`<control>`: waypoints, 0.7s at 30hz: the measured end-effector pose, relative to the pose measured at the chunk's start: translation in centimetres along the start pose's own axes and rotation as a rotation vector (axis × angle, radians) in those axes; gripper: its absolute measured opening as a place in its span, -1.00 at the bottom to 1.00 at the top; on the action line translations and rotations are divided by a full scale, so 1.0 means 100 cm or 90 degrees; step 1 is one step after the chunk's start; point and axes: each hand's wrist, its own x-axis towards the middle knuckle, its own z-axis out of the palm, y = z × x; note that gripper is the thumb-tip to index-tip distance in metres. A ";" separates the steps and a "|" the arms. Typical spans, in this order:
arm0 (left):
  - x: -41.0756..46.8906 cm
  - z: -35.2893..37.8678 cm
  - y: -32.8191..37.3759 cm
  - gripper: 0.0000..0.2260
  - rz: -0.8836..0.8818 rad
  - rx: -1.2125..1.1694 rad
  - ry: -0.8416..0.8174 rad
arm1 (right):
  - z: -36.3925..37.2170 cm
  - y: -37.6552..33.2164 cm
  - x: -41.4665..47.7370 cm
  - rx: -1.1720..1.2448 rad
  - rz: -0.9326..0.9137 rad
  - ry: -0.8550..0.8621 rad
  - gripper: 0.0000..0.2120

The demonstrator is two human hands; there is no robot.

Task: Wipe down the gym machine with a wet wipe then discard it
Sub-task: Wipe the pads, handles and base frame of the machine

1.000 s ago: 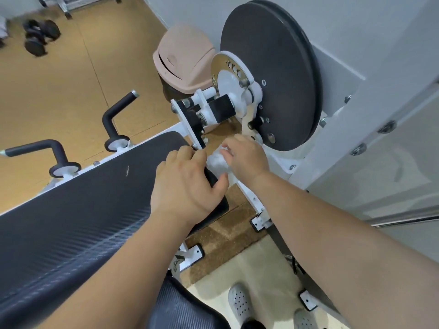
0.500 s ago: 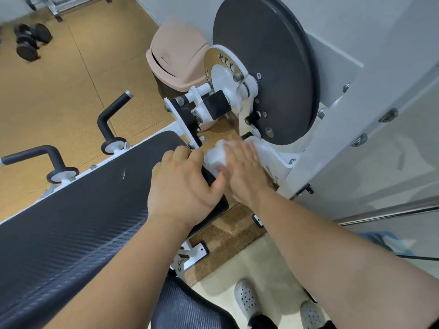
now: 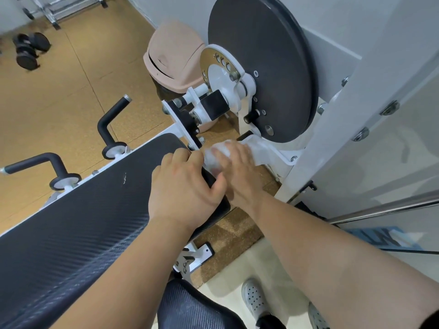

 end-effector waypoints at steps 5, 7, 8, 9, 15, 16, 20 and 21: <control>-0.001 -0.001 0.001 -0.57 -0.003 0.014 -0.012 | 0.006 0.014 0.001 -0.001 0.044 0.013 -0.50; -0.001 -0.002 0.001 -0.54 -0.004 0.016 -0.016 | 0.002 0.026 0.003 0.048 0.174 0.026 -0.46; 0.000 -0.002 0.002 -0.54 -0.004 0.018 -0.017 | 0.002 0.027 0.004 0.054 0.212 0.046 -0.45; 0.000 -0.002 0.002 -0.55 -0.004 0.019 -0.018 | 0.002 0.024 0.006 0.054 0.229 0.065 -0.47; -0.001 -0.001 0.001 -0.61 -0.001 0.021 -0.016 | 0.020 -0.012 -0.004 -0.033 -0.056 0.036 -0.45; -0.001 -0.001 0.001 -0.60 -0.002 0.024 -0.017 | 0.018 -0.005 -0.002 -0.022 -0.061 0.032 -0.47; -0.001 -0.001 0.001 -0.55 -0.003 0.025 -0.018 | 0.000 0.031 0.007 0.090 0.152 0.053 -0.53; 0.000 -0.002 0.002 -0.55 -0.002 0.024 -0.019 | -0.002 0.033 0.008 0.092 0.191 0.069 -0.51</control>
